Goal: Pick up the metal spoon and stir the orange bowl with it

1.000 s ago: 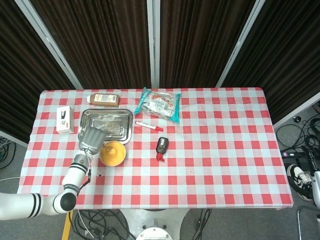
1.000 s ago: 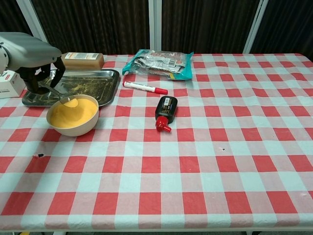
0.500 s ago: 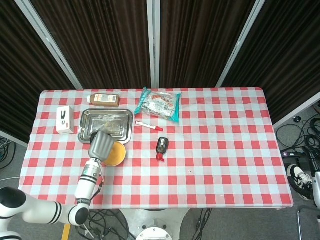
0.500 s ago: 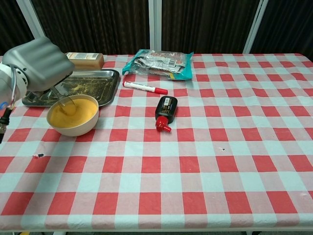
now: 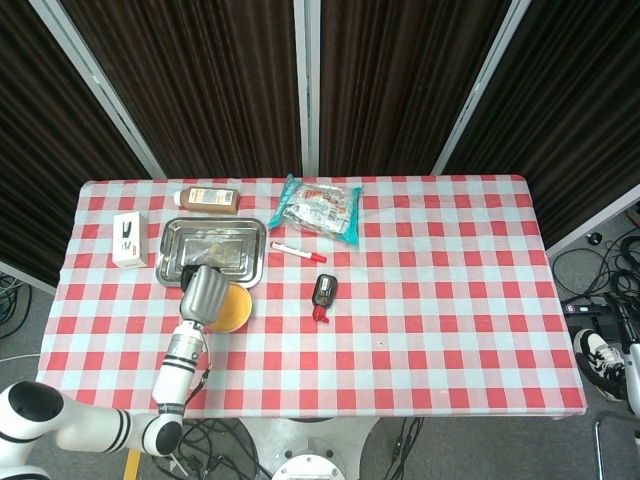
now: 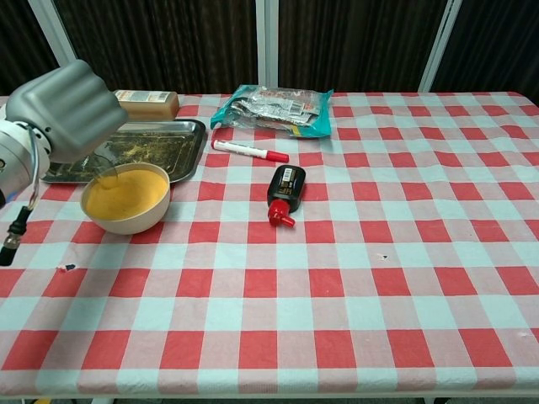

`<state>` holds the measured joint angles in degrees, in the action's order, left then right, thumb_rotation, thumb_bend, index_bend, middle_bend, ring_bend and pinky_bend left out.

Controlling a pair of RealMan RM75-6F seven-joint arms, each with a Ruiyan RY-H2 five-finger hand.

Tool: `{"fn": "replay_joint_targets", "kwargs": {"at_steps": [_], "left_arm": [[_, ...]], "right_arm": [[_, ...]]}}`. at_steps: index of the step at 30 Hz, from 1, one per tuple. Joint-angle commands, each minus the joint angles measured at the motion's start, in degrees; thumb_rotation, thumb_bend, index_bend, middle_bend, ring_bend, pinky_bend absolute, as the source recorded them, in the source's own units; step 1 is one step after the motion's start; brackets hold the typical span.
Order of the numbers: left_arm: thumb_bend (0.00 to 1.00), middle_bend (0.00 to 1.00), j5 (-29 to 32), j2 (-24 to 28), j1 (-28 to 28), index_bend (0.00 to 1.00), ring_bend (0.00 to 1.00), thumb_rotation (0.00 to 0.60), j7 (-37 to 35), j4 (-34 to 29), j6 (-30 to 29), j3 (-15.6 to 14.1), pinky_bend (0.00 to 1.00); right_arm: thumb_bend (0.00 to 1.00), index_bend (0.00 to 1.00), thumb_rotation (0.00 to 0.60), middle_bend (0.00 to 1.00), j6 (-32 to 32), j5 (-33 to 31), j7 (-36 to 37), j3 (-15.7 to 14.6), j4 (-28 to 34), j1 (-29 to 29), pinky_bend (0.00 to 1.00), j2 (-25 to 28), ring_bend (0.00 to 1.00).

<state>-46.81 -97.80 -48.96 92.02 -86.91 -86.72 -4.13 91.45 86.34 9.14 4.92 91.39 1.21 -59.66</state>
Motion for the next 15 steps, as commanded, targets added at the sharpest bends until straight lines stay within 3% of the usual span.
{"fn": "replay_joint_targets", "kwargs": {"at_steps": [1,7,15], "left_arm": [[0.46,0.95,-0.9,0.1,0.0,0.69,0.95,0.600,1.5,-1.1,-0.5,0.6,1.00],[0.46,0.95,-2.1,-0.3,-0.2,0.69,0.96,0.600,3.0,-1.1,0.1,1.5,1.00],[0.46,0.95,-2.9,-2.3,-0.5,0.69,0.96,0.600,6.9,3.9,3.3,0.2,1.00]], "right_arm": [[0.17,0.07,0.600,0.25,0.0,0.0,0.1,0.0,0.0,0.0,0.21,-0.1,0.06],[0.17,0.07,0.600,0.25,0.0,0.0,-0.1,0.0,0.1,0.1,0.21,0.0,0.06],[0.17,0.07,0.600,0.25,-0.4,-0.2,-0.5,0.0,0.4,-0.1,0.21,0.1,0.06]]}}
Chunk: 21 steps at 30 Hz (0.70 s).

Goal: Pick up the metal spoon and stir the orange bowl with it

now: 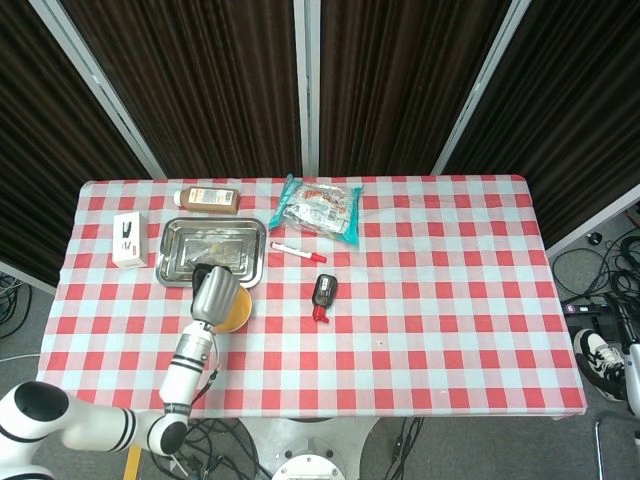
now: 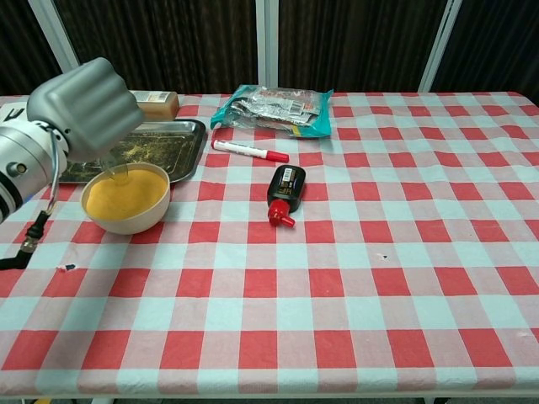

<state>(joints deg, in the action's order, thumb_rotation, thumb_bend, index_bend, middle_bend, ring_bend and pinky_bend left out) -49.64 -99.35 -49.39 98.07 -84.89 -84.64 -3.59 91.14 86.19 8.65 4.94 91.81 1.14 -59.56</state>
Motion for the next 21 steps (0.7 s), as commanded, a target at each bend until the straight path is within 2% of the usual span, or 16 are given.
{"fn": "replay_joint_targets", "kwargs": {"at_steps": [1,6,13,17,21], "left_arm": [[0.46,0.95,0.2,-0.9,0.0,0.69,0.96,0.600,0.9,2.4,1.5,-0.1,1.00],[0.46,0.95,0.9,-0.6,0.6,0.70,0.96,0.600,1.7,3.1,1.5,1.0,1.00],[0.46,0.96,0.1,1.4,1.0,0.70,0.97,0.600,2.9,-2.1,0.0,1.9,1.00],[0.46,0.96,-1.2,1.6,1.2,0.70,0.97,0.600,3.7,-5.3,0.0,0.9,1.00],[0.46,0.96,-1.1,0.0,1.1,0.70,0.97,0.600,4.5,-4.0,1.1,0.6,1.00]], "right_arm": [[0.17,0.07,0.600,0.25,-0.1,0.0,0.0,0.0,0.0,-0.1,0.21,0.0,0.06],[0.17,0.07,0.600,0.25,0.0,0.2,0.2,-0.1,-0.1,0.0,0.21,0.1,0.06],[0.17,0.07,0.600,0.25,0.5,0.8,1.0,-0.3,-0.3,0.3,0.21,0.1,0.06],[0.17,0.07,0.600,0.25,0.9,0.9,1.2,-0.4,-0.5,0.5,0.21,0.1,0.06],[0.17,0.07,0.600,0.25,0.7,0.9,1.0,-0.5,-0.4,0.5,0.21,0.1,0.06]]}}
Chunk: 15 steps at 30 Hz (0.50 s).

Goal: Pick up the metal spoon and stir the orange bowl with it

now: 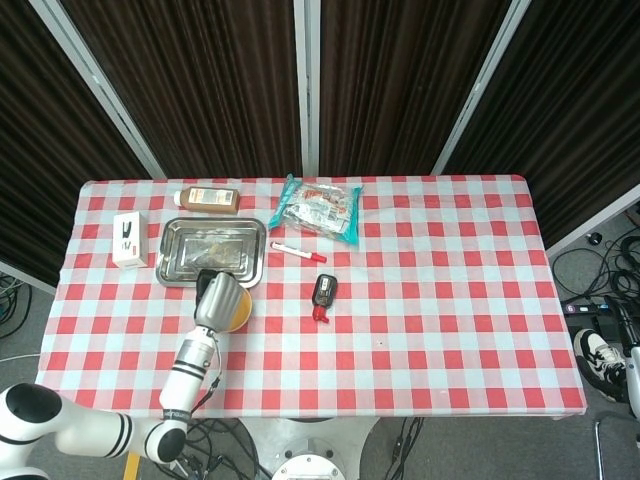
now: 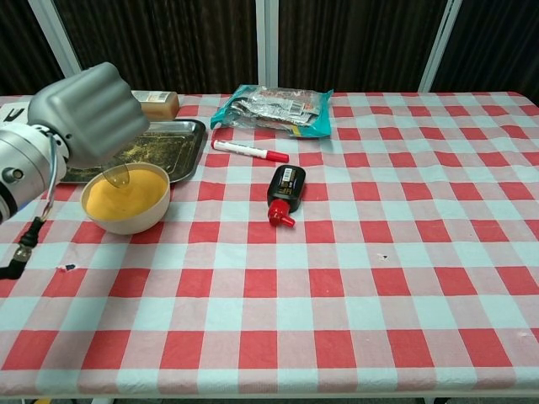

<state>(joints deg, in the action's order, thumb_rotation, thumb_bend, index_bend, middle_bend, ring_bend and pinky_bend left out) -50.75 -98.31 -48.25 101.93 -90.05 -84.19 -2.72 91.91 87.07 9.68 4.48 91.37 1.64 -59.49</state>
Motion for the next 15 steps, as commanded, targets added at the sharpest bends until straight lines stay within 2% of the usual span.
{"fn": "replay_joint_targets", "kwargs": {"at_steps": [1,11,15], "left_arm": [[0.46,0.96,0.1,-1.5,0.0,0.70,0.97,0.600,0.8,2.0,1.0,-0.3,1.00],[0.46,0.96,2.5,-2.7,0.8,0.70,0.97,0.600,0.5,8.1,2.7,0.9,1.00],[0.47,0.96,0.9,-1.1,1.1,0.71,0.97,0.600,-0.1,7.1,1.2,1.1,1.00]], "right_arm": [[0.17,0.07,0.600,0.25,-0.1,0.0,-0.2,0.0,0.1,0.0,0.21,0.1,0.06],[0.17,0.07,0.600,0.25,-0.2,-0.2,-0.2,0.1,0.2,-0.1,0.21,0.0,0.06],[0.17,0.07,0.600,0.25,-0.1,0.1,-0.2,0.1,0.2,-0.1,0.21,0.0,0.06]]}}
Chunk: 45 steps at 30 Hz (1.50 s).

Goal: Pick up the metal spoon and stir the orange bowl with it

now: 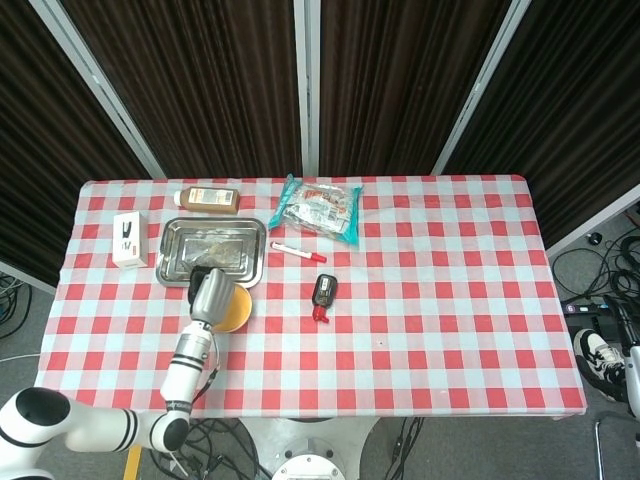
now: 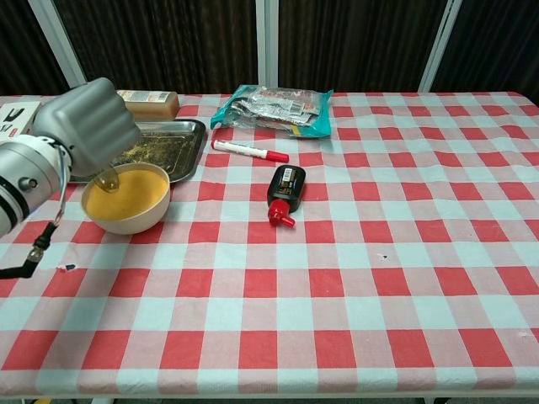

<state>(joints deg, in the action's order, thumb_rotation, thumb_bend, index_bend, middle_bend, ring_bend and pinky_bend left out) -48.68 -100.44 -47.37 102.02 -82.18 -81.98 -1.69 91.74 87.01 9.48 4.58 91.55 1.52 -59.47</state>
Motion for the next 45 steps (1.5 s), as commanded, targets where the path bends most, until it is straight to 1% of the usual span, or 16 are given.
{"fn": "replay_joint_targets", "kwargs": {"at_steps": [1,5,8,14,18,20,23,26,29,31,32,35,36,39,42,45], "left_arm": [[0.47,0.96,-1.6,1.4,0.2,0.71,0.97,0.600,-0.3,-1.4,-1.4,0.1,1.00],[0.47,0.96,-3.9,3.0,0.2,0.71,0.97,0.600,0.3,-4.6,-2.9,-0.1,1.00],[0.47,0.96,-5.3,3.2,0.2,0.71,0.97,0.600,0.7,-6.2,-3.0,-0.7,1.00],[0.48,0.97,-6.4,2.1,0.1,0.70,0.97,0.600,3.4,-4.3,-2.3,-1.9,1.00],[0.48,0.97,-4.5,2.2,0.4,0.72,0.97,0.600,3.5,-3.5,-1.7,-0.3,1.00],[0.48,0.97,-4.2,2.5,0.6,0.72,0.97,0.600,2.8,-4.1,-1.7,0.4,1.00],[0.48,0.98,-6.0,3.7,0.8,0.73,0.97,0.600,-0.5,-5.7,-0.9,0.1,1.00],[0.47,0.98,-9.8,5.5,0.9,0.73,0.98,0.600,-9.3,-4.8,0.7,1.1,1.00],[0.46,0.98,-11.7,6.9,1.3,0.73,0.98,0.600,-19.7,-2.2,2.9,3.3,1.00],[0.46,0.98,-11.7,7.3,1.6,0.73,0.98,0.600,-27.2,0.0,4.8,5.3,1.00],[0.46,0.98,-10.4,7.4,1.9,0.73,0.98,0.600,-31.4,0.8,6.3,6.9,1.00],[0.46,0.98,-5.4,8.1,2.3,0.72,0.98,0.600,-39.4,1.2,11.2,10.9,1.00],[0.46,0.98,-3.0,8.6,2.3,0.72,0.98,0.600,-42.5,1.5,13.6,12.5,1.00],[0.45,0.97,1.6,9.1,2.0,0.69,0.98,0.600,-48.7,4.1,18.7,15.7,1.00],[0.45,0.96,5.4,8.9,1.6,0.66,0.98,0.600,-54.4,7.8,23.2,18.3,1.00],[0.43,0.95,7.0,8.5,1.1,0.65,0.97,0.600,-57.8,11.2,26.6,19.0,1.00]], "right_arm": [[0.17,0.07,0.600,0.25,0.2,0.2,0.0,-0.1,0.0,0.0,0.21,0.0,0.06],[0.17,0.07,0.600,0.25,0.6,0.6,0.0,-0.1,0.1,0.1,0.21,-0.1,0.06],[0.17,0.07,0.600,0.25,0.9,0.7,0.1,-0.2,0.0,0.3,0.21,0.0,0.06],[0.17,0.07,0.600,0.25,1.6,0.6,-0.2,-0.2,0.2,0.8,0.21,0.3,0.06],[0.17,0.07,0.600,0.25,1.6,0.7,-0.4,-0.3,0.4,0.9,0.21,0.3,0.06],[0.17,0.07,0.600,0.25,1.5,0.7,-0.6,-0.2,0.5,0.8,0.21,0.3,0.06],[0.17,0.07,0.600,0.25,1.4,0.7,-0.8,-0.1,0.7,0.6,0.21,0.2,0.06],[0.17,0.07,0.600,0.25,1.1,0.8,-1.1,-0.1,0.9,0.4,0.21,0.3,0.06],[0.17,0.07,0.600,0.25,1.0,0.7,-1.2,0.0,1.1,0.4,0.21,0.4,0.06],[0.17,0.07,0.600,0.25,0.9,0.3,-1.3,0.1,1.1,0.4,0.21,0.4,0.06],[0.17,0.07,0.600,0.25,0.8,0.1,-1.3,0.2,1.1,0.3,0.21,0.4,0.06],[0.17,0.07,0.600,0.25,0.2,-0.1,-1.4,0.2,1.1,0.1,0.21,0.3,0.06],[0.17,0.07,0.600,0.25,0.0,-0.2,-1.5,0.2,1.1,0.0,0.21,0.2,0.06],[0.17,0.07,0.600,0.25,-0.5,-0.5,-1.7,0.3,1.1,-0.3,0.21,0.1,0.06],[0.17,0.07,0.600,0.25,-1.0,-0.9,-1.8,0.5,1.1,-0.5,0.21,0.1,0.06],[0.17,0.07,0.600,0.25,-1.5,-1.3,-1.9,0.6,1.1,-0.8,0.21,-0.1,0.06]]}}
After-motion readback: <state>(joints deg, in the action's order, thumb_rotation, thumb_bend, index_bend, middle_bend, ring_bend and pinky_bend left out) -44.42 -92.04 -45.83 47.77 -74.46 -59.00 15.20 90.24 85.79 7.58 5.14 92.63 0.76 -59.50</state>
